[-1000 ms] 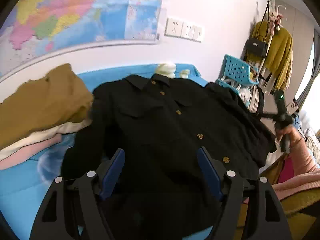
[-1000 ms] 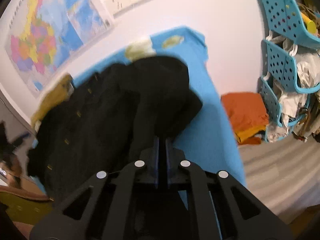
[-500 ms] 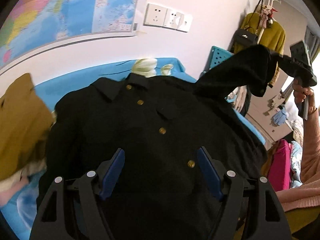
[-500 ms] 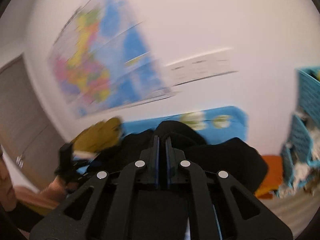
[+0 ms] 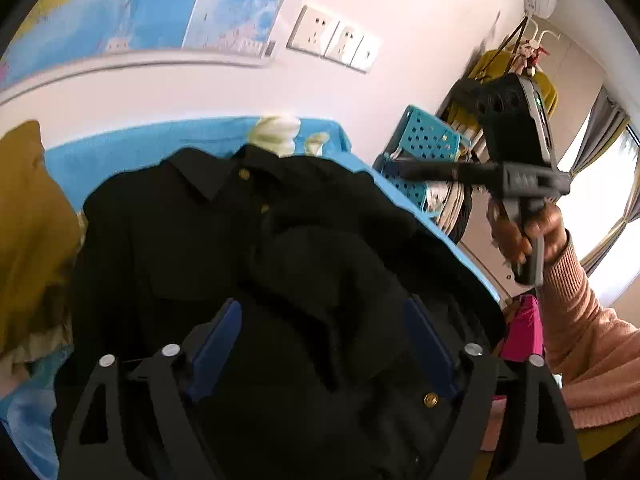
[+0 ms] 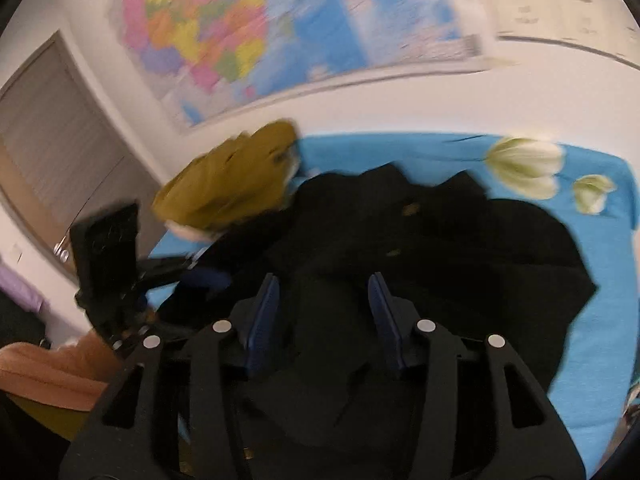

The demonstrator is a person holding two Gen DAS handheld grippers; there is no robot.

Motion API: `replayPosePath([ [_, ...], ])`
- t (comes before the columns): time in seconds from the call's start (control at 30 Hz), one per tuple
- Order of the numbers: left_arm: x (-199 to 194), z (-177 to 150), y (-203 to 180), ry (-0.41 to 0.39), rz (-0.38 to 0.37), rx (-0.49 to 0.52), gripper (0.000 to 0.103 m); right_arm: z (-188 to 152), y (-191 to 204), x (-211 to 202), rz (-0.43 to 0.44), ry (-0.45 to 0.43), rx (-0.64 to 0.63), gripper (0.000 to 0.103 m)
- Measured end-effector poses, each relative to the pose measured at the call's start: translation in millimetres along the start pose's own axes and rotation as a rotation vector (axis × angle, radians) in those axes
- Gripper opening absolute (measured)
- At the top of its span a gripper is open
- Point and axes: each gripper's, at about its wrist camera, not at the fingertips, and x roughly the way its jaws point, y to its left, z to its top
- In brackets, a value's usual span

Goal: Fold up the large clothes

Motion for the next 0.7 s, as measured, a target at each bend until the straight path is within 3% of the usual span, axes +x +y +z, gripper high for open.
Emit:
replayPosePath([
  [0.07,7,-2,-1,0.023,-0.006,0.008,0.088,-4,-24,-19,-0.059,-0.05,0.047,0.053],
  [0.17,24,-3,-3,0.083,-0.042,-0.003,0.09,-17,-74,-33,-0.247,-0.068,0.135,0.063],
  [0.33,58,-5,-7,0.198,-0.059,-0.018,0.09,-44,-140,-11,-0.264,0.008,0.321,0.064],
  [0.4,71,-6,-7,0.236,-0.061,-0.033,0.086,-51,-150,0,-0.222,0.018,0.361,0.064],
  [0.43,76,-7,-6,0.25,-0.061,-0.036,0.077,-54,-152,5,-0.202,0.022,0.369,0.063],
  [0.47,80,-8,-6,0.264,-0.041,-0.033,0.06,-55,-151,9,-0.171,0.024,0.364,0.058],
  [0.5,82,-8,-6,0.269,-0.019,-0.025,0.052,-53,-148,13,-0.144,0.024,0.355,0.044],
  [0.53,81,-7,-5,0.266,-0.012,-0.013,0.034,-51,-147,18,-0.123,0.025,0.343,0.034],
  [0.57,79,-5,-4,0.256,-0.018,-0.017,0.009,-50,-148,19,-0.116,0.024,0.339,0.017],
  [0.63,71,1,2,0.246,-0.016,-0.028,0.007,-46,-150,13,-0.093,0.0,0.338,0.01],
  [0.7,50,14,8,0.174,0.053,0.016,0.007,-40,-149,-1,-0.106,-0.046,0.32,0.008],
])
